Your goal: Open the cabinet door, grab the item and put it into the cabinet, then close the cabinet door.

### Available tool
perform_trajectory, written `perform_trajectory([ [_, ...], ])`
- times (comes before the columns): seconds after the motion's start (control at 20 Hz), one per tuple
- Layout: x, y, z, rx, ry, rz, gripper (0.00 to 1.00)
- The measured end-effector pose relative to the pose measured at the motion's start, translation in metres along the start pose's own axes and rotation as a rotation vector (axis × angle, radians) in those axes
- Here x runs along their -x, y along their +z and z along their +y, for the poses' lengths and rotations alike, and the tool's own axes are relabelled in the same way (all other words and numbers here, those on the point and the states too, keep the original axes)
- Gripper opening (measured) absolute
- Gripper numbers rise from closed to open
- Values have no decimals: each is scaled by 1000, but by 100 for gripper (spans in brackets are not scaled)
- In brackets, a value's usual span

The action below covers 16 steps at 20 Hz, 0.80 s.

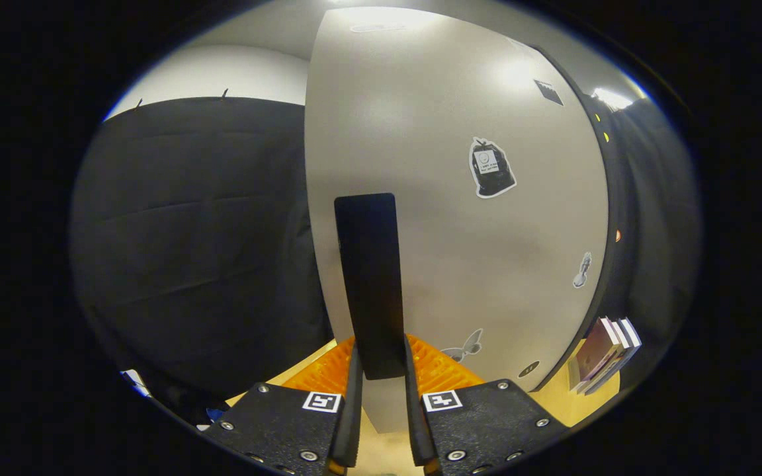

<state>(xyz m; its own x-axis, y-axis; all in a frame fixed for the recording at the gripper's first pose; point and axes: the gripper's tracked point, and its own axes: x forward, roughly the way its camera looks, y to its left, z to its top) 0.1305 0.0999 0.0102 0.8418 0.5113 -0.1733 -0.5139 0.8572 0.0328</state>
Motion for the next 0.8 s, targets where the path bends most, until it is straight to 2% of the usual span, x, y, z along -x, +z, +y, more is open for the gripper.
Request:
perform_trajectory([
  [0.4,19,-4,-12,-64,96,23,31],
  [0.55,26,-5,-17,-28,122,29,31],
  [0.8,33,-6,-26,-36,137,22,31],
])
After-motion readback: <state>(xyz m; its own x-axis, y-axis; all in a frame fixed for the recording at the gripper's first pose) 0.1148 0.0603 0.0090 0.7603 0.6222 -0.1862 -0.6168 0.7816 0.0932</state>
